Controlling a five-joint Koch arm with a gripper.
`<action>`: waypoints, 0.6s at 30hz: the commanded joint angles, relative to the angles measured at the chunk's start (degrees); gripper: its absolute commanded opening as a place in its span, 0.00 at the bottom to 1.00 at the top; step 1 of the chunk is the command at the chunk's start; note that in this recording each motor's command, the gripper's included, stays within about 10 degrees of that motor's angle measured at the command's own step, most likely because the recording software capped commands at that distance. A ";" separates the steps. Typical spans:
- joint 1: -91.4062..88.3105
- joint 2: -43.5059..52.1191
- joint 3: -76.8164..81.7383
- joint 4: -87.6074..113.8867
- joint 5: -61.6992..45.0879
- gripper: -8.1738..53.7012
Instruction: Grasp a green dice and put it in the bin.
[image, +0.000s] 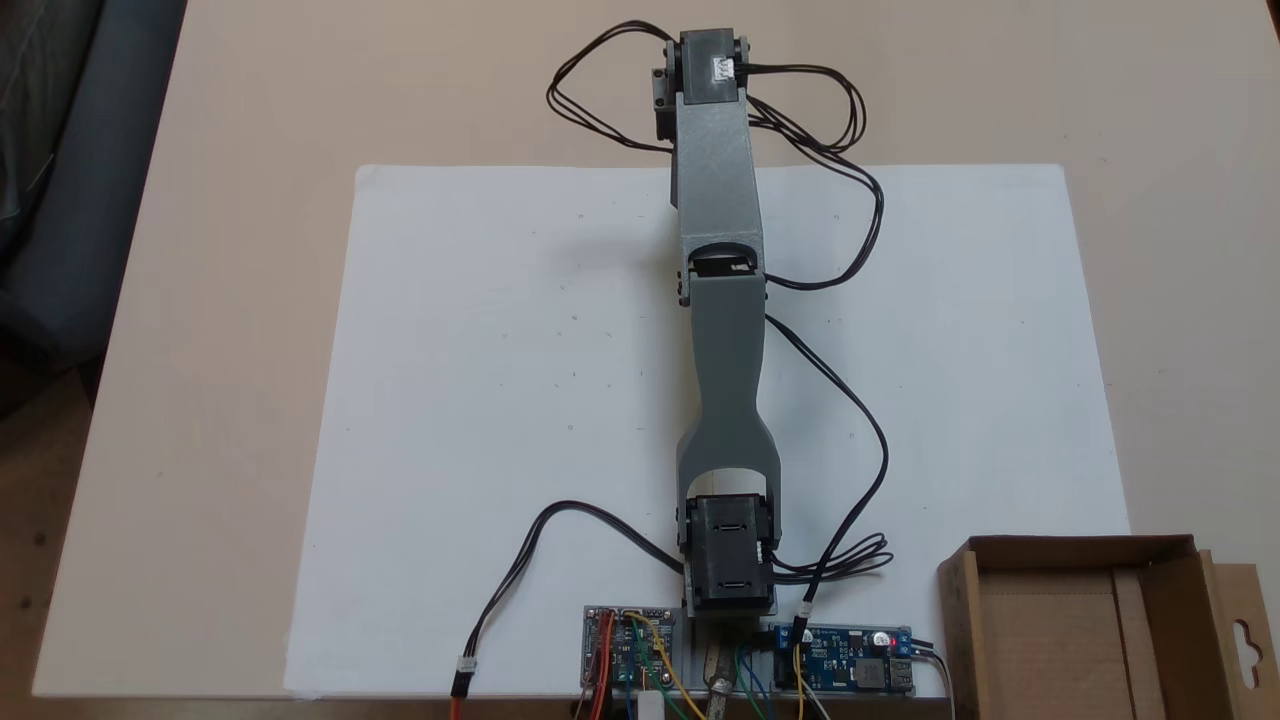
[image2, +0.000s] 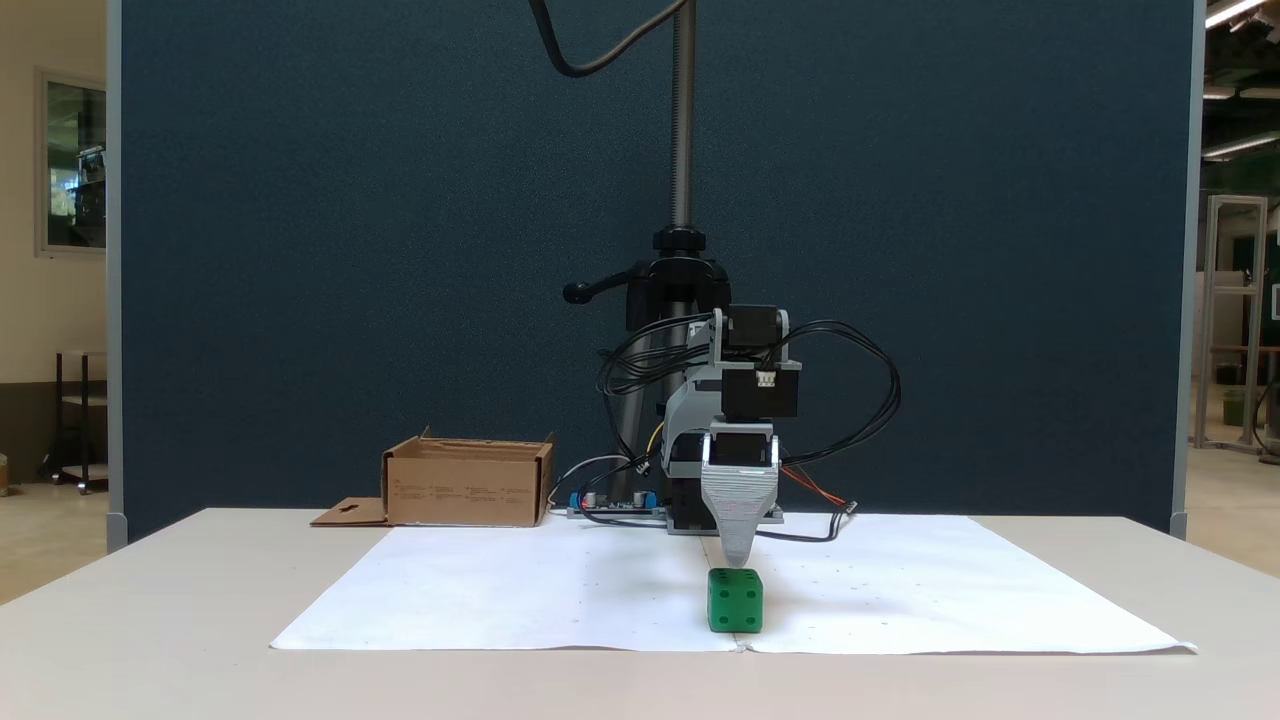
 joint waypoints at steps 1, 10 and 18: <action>-0.53 0.88 -2.29 -2.29 3.08 0.81; -0.62 0.62 -2.20 -2.37 -0.18 0.81; -0.79 0.53 -2.20 -2.29 -4.75 0.81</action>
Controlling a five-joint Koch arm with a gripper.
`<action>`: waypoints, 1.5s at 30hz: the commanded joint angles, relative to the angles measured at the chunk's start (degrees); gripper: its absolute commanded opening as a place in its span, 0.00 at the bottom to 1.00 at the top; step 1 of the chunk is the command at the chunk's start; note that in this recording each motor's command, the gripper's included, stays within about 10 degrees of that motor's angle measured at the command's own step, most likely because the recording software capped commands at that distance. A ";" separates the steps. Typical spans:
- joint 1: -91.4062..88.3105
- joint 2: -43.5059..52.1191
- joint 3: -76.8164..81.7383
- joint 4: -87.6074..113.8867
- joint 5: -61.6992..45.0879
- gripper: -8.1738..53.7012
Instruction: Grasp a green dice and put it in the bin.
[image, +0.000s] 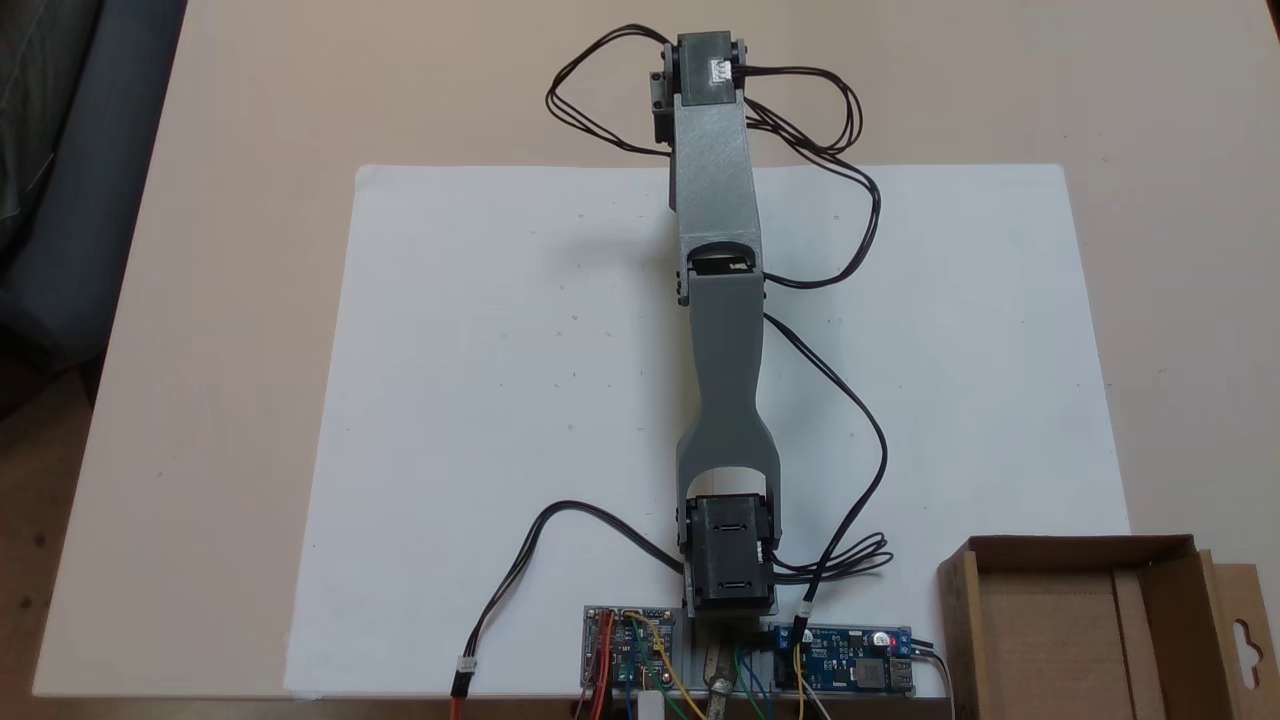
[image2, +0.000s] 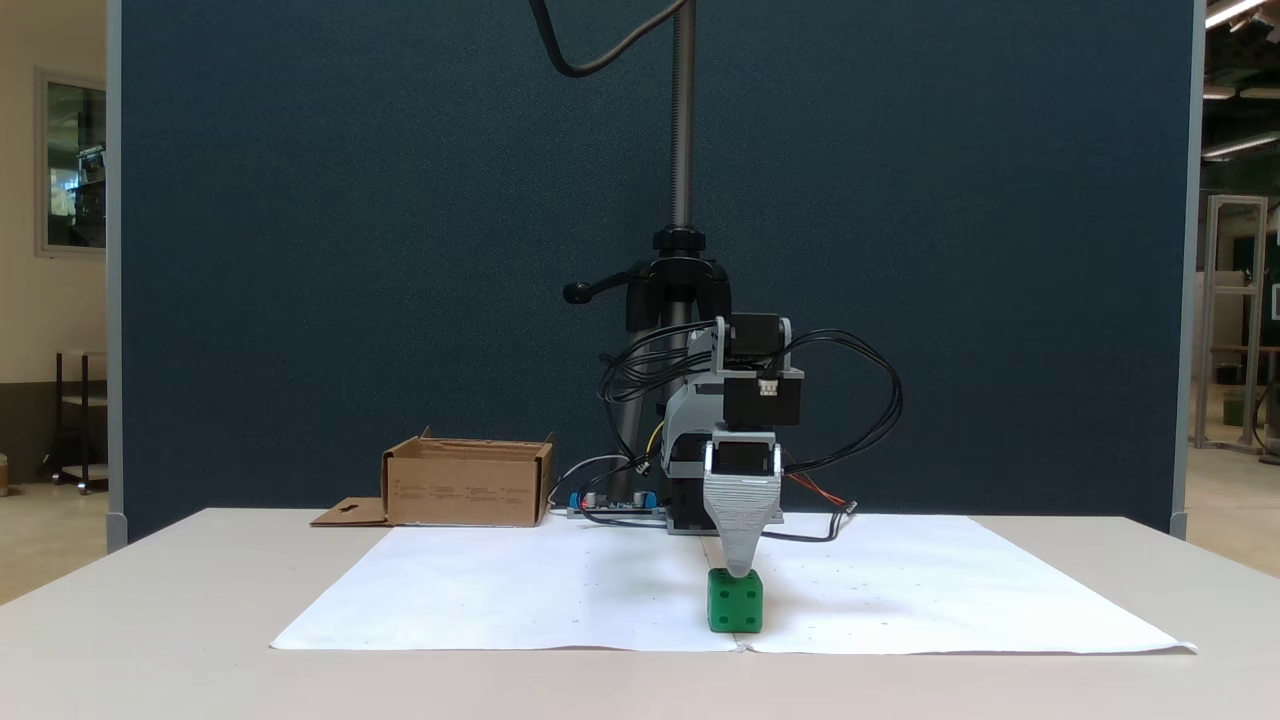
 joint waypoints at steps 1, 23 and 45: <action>-0.44 1.67 -2.20 -2.29 -4.13 0.81; 0.09 -3.52 -2.20 -5.62 -5.80 0.81; 2.46 -6.42 -2.11 -6.68 -5.80 0.75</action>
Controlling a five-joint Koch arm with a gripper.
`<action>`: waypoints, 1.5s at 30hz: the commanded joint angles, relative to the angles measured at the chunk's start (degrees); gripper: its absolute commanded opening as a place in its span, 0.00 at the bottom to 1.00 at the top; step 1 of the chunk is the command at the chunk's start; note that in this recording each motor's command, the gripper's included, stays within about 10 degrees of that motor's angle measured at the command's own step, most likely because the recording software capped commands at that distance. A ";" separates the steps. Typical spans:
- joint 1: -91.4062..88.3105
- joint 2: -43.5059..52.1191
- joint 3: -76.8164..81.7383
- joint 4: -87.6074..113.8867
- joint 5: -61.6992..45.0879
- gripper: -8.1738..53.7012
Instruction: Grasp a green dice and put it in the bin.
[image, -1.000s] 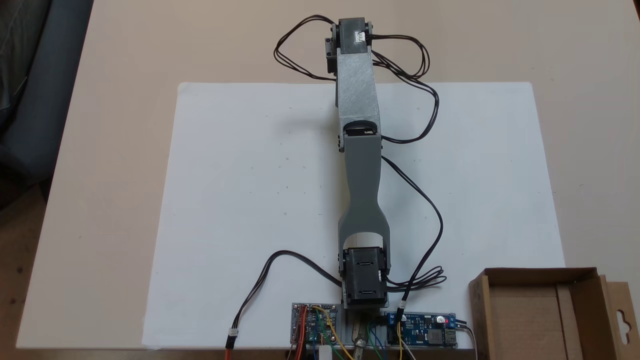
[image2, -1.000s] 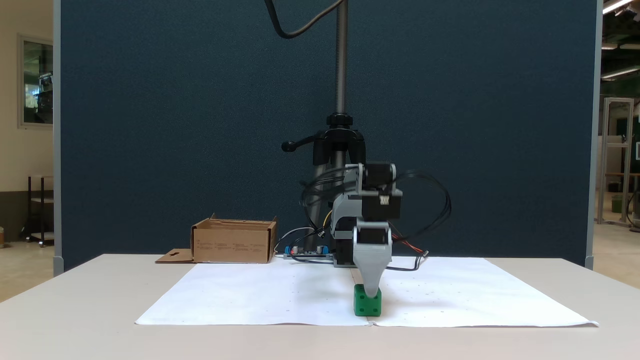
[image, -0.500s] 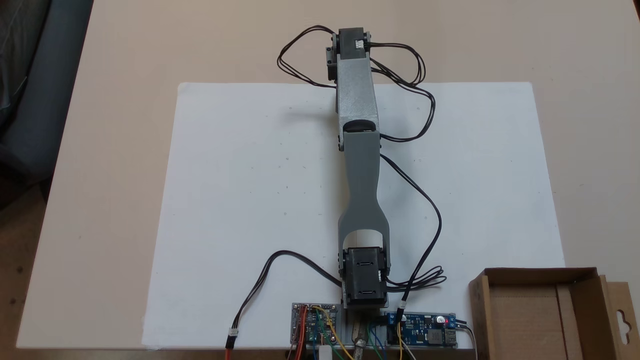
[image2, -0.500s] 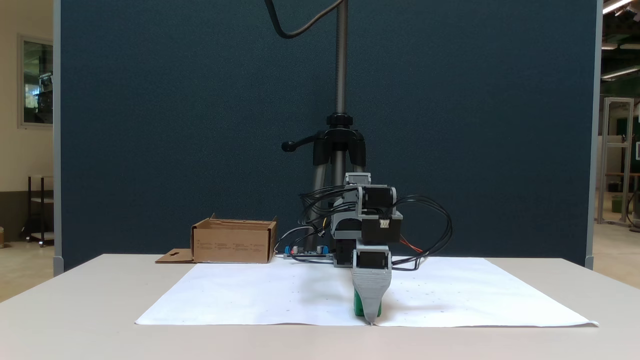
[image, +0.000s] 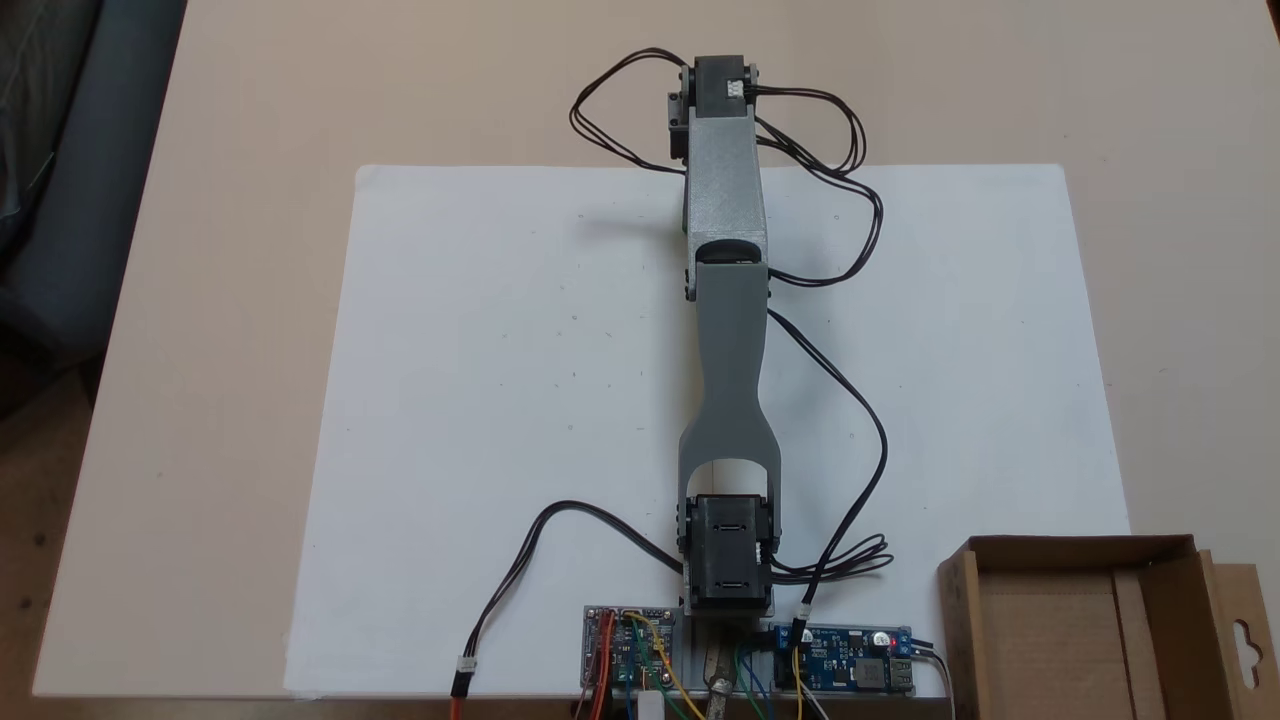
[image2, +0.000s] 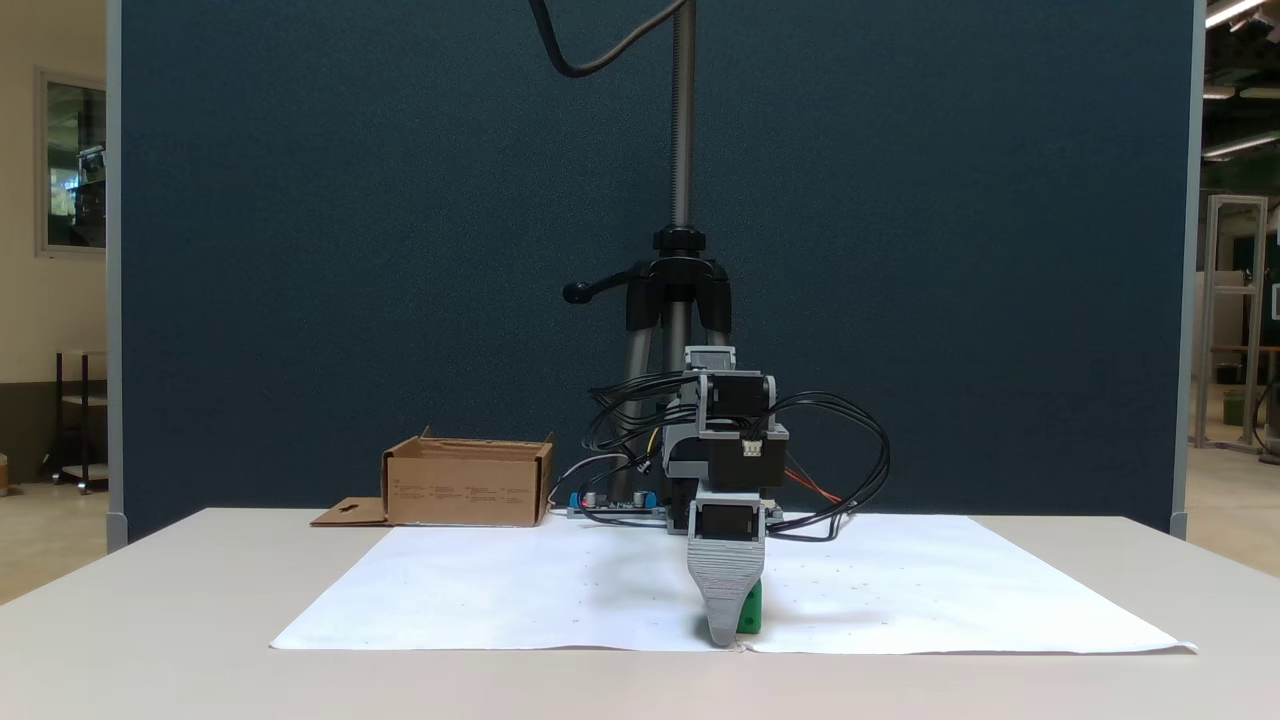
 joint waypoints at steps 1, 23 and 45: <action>0.00 1.41 -2.11 -1.14 -3.08 0.75; 1.41 1.67 -1.85 0.35 -2.20 0.33; 18.81 49.22 20.65 7.29 -3.08 0.33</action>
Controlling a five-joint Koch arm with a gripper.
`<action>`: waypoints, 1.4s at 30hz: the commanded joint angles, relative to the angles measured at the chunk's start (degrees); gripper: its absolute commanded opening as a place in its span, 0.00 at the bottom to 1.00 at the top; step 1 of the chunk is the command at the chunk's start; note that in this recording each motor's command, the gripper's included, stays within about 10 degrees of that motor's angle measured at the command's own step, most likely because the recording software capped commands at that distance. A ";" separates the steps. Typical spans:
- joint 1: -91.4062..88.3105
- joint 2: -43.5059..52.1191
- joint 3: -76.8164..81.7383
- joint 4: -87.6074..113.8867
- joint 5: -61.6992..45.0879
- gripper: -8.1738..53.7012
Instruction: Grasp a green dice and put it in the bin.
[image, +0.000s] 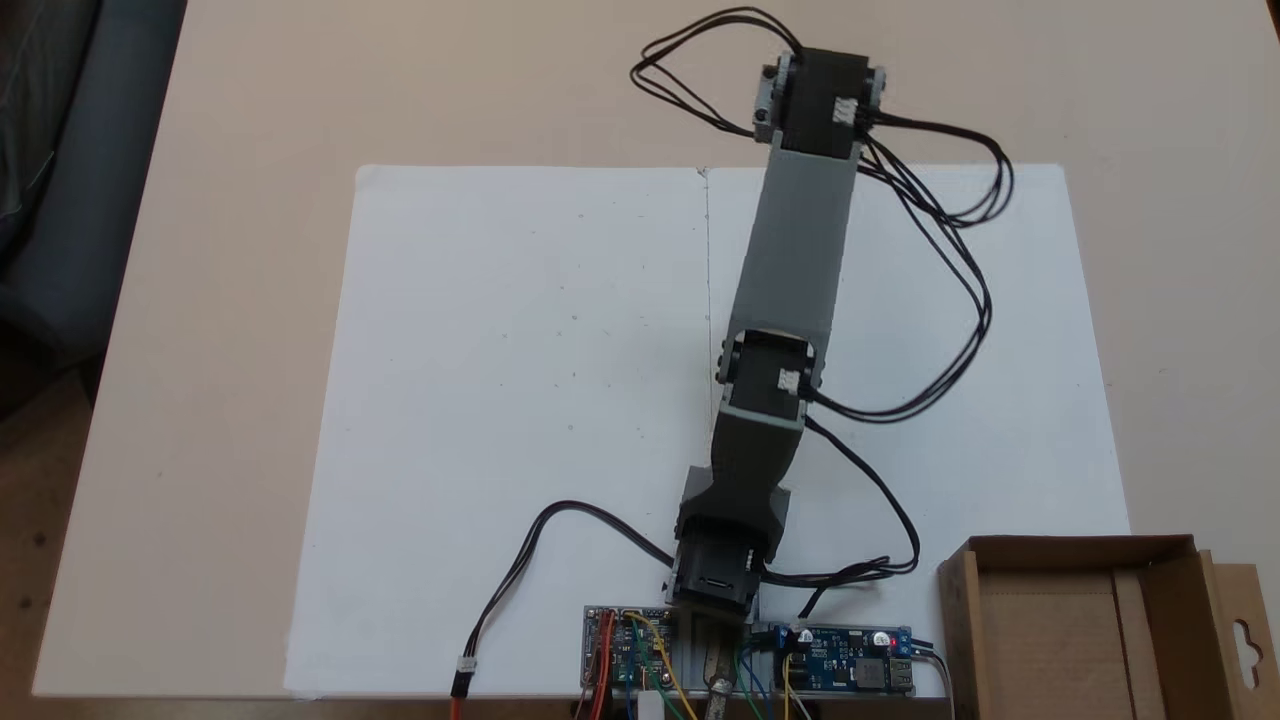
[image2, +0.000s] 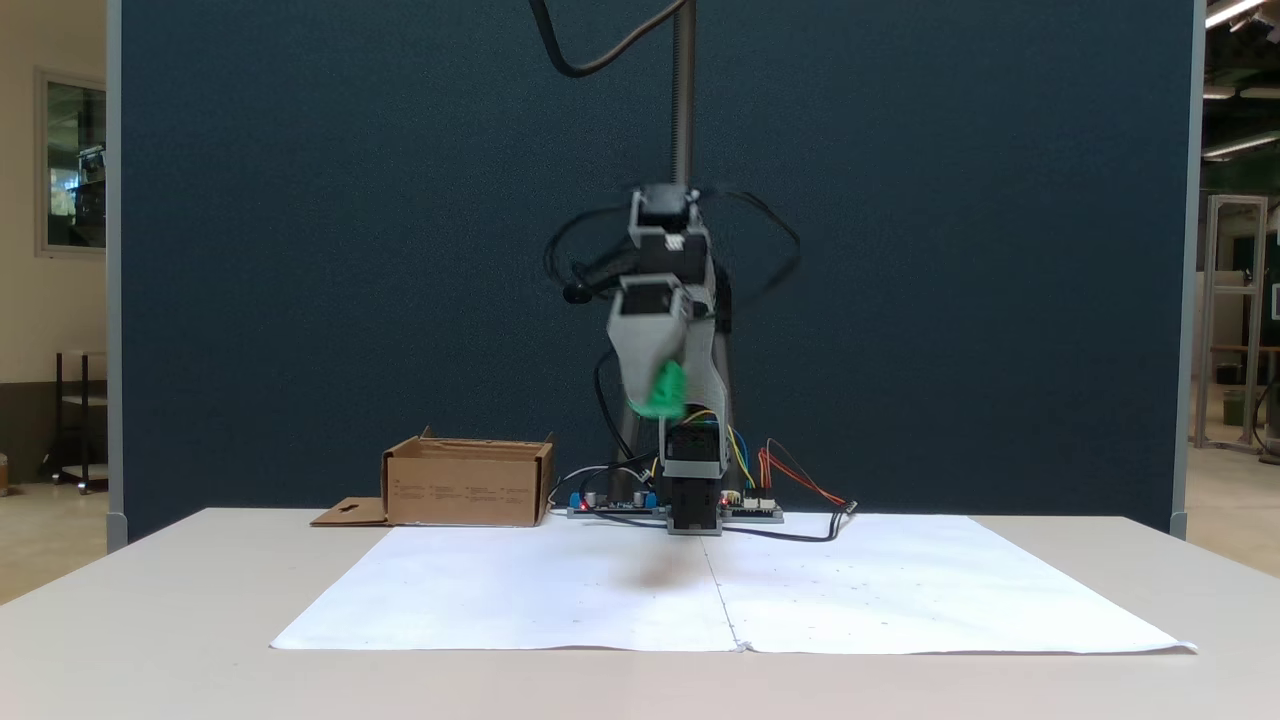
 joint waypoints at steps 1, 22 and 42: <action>5.89 4.22 -0.70 4.83 -3.87 0.33; 66.27 5.63 -1.23 1.58 -25.22 0.33; 88.33 0.00 21.27 -24.79 -40.78 0.33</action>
